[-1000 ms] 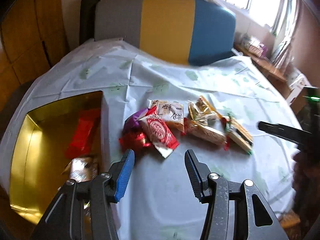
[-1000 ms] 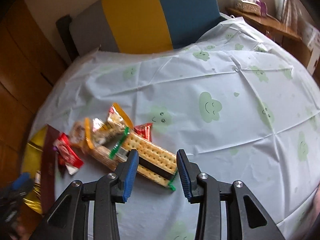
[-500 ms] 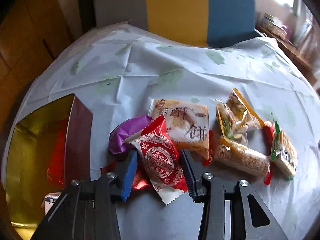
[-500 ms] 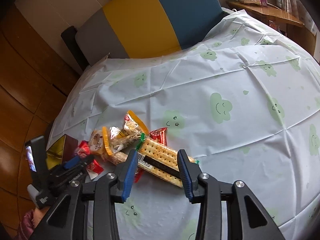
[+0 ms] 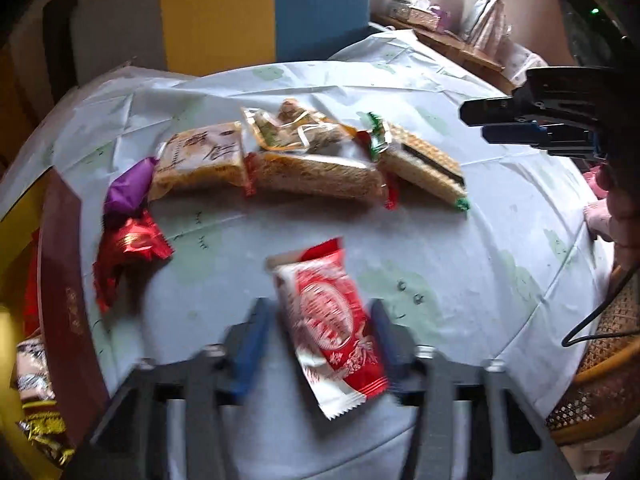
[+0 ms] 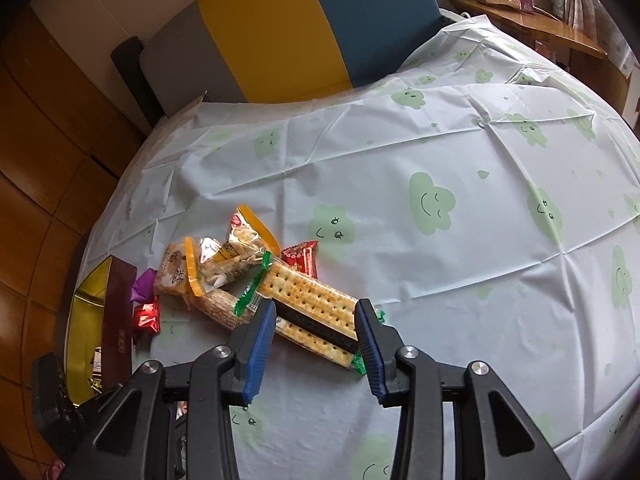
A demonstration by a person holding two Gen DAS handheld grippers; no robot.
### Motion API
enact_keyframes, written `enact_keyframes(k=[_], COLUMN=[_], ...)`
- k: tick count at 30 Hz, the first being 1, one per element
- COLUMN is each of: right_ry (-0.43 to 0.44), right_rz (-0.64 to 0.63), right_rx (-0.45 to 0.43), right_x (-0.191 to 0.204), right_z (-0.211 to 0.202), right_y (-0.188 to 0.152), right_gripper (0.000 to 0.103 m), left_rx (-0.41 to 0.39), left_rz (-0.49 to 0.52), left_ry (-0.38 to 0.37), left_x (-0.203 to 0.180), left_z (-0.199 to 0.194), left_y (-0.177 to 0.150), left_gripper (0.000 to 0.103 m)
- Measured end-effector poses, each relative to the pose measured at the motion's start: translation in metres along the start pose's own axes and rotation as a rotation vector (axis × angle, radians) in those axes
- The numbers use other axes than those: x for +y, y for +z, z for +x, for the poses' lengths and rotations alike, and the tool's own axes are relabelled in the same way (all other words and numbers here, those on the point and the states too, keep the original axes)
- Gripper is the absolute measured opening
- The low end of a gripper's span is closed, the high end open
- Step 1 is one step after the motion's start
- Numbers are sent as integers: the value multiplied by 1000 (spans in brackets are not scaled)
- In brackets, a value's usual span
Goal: Organize snacks
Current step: 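Grasp the red-and-white wafer packet with the left gripper, then grasp the cracker pack with green ends with the right gripper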
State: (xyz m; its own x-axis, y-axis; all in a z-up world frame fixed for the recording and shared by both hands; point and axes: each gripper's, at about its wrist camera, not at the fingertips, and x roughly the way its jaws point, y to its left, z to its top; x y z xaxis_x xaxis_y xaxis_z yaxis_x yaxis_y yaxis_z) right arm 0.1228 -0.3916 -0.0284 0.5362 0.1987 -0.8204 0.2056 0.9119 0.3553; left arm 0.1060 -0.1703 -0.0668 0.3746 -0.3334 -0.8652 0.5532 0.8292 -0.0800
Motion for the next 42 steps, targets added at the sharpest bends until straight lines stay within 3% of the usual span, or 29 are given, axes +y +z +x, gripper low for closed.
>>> enact_keyframes(k=[1, 7, 9, 10, 11, 20, 23, 25, 28, 30, 37, 42], right_ry=[-3, -13, -12, -14, -15, -6, 4, -4, -74, -73, -230, -304], right_rz=[0, 20, 34, 40, 47, 59, -8, -89, -225, -273, -582, -705], right_rx=[0, -3, -6, -8, -9, 14, 49, 55, 59, 95, 220, 272], right_x=[0, -5, -8, -10, -11, -15, -3, 10, 30, 38, 71, 77], right_z=[0, 0, -1, -2, -2, 4, 11, 14, 18, 22, 54, 81], right_y=[0, 1, 2, 3, 3, 3, -2, -7, -17, -20, -15, -9], right_gripper=[41, 41, 41, 41, 41, 42, 50, 63, 64, 64, 68, 69], left_rx=[-4, 24, 26, 2, -9, -95, -90, -83, -90, -96, -107, -110], left_rz=[-2, -3, 17, 24, 27, -23, -39, -41, -35, -39, -66, -74], left_ry=[17, 76, 112, 121, 124, 121, 95, 83, 70, 56, 25, 22], left_x=[1, -5, -11, -13, -14, -13, -7, -4, -4, -2, 5, 4], left_z=[-1, 6, 12, 11, 9, -16, -14, -12, -13, -14, -14, -15], left_y=[-1, -1, -3, -5, -6, -57, -56, -53, -56, -57, -58, -59], left_gripper=[68, 68, 55, 39, 36, 35, 36, 36, 36, 36, 36, 36])
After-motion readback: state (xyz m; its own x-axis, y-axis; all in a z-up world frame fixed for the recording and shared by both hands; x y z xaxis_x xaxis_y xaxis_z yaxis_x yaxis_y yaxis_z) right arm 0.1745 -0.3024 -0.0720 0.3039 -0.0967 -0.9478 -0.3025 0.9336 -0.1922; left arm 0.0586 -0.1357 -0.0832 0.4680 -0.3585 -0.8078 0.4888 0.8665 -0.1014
